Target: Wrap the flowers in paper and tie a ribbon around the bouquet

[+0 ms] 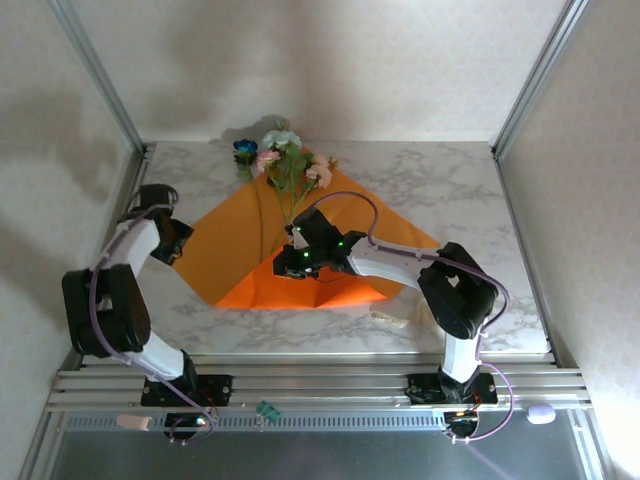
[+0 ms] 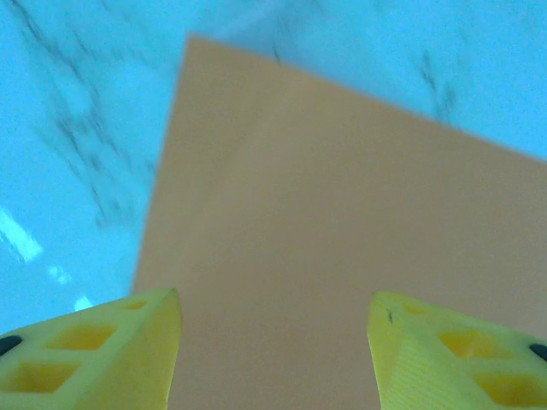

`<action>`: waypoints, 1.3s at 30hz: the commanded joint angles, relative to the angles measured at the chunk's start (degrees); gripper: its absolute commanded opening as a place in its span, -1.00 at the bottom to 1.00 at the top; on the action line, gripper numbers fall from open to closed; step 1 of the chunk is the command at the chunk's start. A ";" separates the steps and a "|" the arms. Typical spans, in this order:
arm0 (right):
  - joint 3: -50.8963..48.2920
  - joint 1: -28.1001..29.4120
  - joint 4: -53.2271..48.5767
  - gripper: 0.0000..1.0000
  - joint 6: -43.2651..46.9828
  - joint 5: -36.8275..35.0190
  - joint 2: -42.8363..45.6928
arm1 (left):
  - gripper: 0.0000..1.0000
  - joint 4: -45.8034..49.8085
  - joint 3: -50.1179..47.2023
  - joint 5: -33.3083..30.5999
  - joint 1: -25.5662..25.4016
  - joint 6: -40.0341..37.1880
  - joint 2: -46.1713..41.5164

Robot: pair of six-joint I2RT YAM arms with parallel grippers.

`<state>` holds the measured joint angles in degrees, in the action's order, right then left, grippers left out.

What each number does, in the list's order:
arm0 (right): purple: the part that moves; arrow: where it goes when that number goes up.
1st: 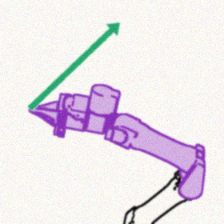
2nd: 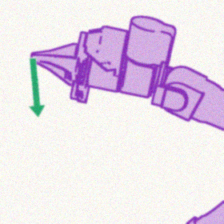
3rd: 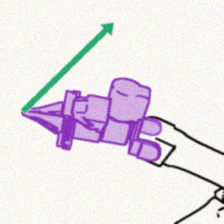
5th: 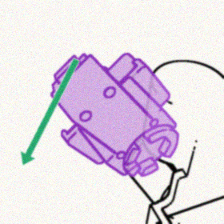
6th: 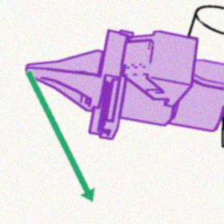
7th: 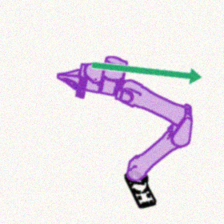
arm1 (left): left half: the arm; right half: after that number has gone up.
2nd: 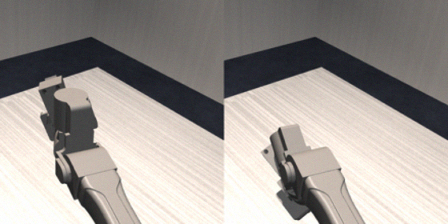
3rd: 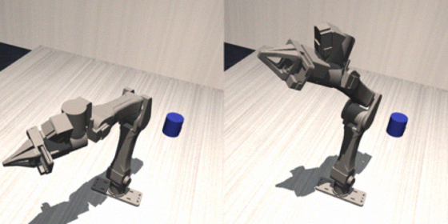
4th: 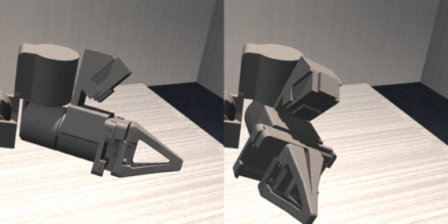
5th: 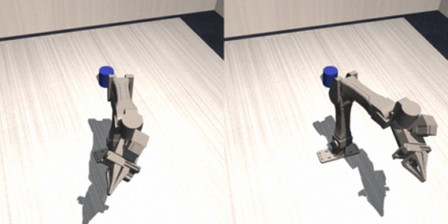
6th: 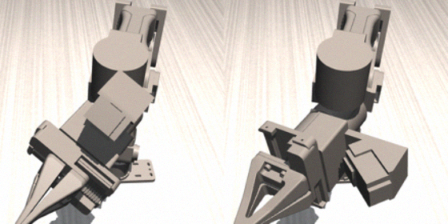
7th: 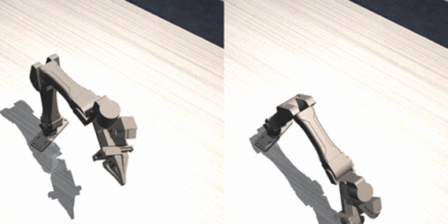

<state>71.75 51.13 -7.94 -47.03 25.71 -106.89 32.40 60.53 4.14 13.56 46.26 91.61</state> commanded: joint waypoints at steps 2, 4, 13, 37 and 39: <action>6.20 0.10 -4.67 -0.79 3.49 2.82 -3.83 | 0.15 -1.60 2.10 2.32 5.69 -7.94 4.37; 7.41 0.24 -4.65 -0.79 2.11 3.78 -5.44 | 0.16 -2.85 3.66 1.60 6.63 -10.85 6.80; 7.05 0.63 -2.01 -0.80 -1.57 3.12 -7.37 | 0.27 -11.72 3.56 6.74 6.85 -16.57 13.55; 7.98 -0.26 -4.93 -0.87 -3.70 -0.16 -9.54 | -1.00 -9.57 5.70 12.67 -2.80 -11.79 1.70; 8.90 -0.58 -5.62 -0.88 -4.21 -1.82 -11.01 | -1.00 -9.44 5.53 13.39 -5.15 -9.70 -0.77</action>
<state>78.76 51.13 -11.97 -49.95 26.37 -114.83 21.87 66.63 14.74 11.05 32.38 94.00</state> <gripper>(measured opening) 0.067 0.015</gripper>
